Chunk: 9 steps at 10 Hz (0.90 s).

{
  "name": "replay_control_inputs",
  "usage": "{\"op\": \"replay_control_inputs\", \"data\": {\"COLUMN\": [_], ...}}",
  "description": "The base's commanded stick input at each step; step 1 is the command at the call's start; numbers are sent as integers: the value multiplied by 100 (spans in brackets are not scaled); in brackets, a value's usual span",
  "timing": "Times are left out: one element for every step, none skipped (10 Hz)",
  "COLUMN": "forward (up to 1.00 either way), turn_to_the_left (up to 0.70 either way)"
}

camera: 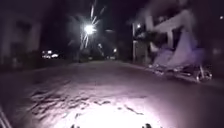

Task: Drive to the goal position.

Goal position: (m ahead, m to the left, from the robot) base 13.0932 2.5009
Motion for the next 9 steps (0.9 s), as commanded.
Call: {"op": "replay_control_inputs", "data": {"forward": [85, 85, 85, 85, 85, 85, 85, 85, 85], "turn_to_the_left": [0, 0, 0, 0, 0, 0, 0, 0, 0]}}
